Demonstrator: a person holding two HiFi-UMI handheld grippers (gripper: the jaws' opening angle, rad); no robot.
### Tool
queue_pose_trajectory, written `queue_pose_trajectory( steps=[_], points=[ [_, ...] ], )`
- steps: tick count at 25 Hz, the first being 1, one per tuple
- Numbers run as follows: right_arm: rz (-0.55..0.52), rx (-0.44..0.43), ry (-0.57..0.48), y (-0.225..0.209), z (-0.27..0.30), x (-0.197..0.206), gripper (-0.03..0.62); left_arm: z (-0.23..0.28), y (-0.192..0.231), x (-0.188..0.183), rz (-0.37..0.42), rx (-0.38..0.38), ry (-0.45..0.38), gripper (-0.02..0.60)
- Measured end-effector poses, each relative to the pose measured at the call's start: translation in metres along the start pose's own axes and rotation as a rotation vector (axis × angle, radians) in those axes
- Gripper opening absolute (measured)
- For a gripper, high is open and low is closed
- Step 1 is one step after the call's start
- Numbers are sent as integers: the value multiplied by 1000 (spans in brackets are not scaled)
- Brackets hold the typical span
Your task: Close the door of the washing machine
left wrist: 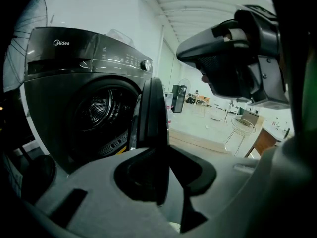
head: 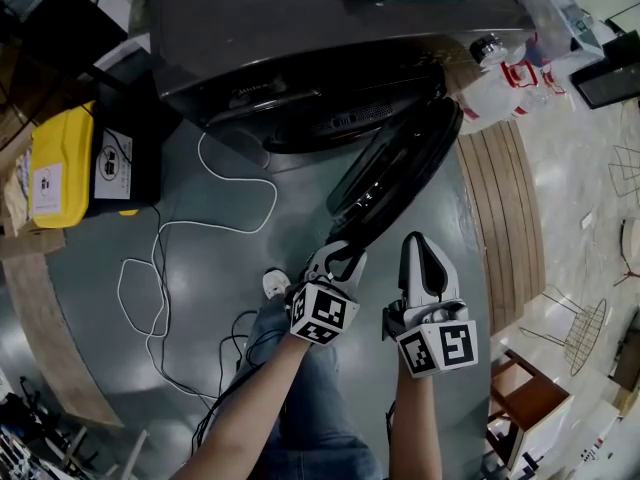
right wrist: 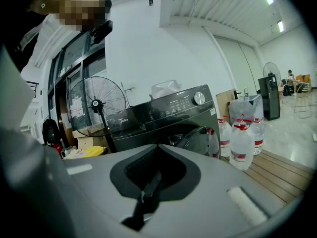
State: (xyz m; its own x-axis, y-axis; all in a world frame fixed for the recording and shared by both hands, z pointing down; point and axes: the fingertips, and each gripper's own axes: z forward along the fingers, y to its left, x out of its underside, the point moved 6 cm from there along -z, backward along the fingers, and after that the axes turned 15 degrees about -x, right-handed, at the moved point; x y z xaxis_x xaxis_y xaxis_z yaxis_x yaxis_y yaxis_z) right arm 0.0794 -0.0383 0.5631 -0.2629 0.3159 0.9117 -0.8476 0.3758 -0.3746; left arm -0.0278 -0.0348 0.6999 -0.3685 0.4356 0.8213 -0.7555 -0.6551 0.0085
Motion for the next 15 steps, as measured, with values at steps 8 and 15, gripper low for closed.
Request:
queue_pose_trajectory(
  steps=[8,15],
  points=[
    [3,-14,12,1,7,0,12,1,7,-1,2,-8,7,81],
    [6,-36,16,8,17,1,12,3,36,-1,-29,-37,13,77]
  ],
)
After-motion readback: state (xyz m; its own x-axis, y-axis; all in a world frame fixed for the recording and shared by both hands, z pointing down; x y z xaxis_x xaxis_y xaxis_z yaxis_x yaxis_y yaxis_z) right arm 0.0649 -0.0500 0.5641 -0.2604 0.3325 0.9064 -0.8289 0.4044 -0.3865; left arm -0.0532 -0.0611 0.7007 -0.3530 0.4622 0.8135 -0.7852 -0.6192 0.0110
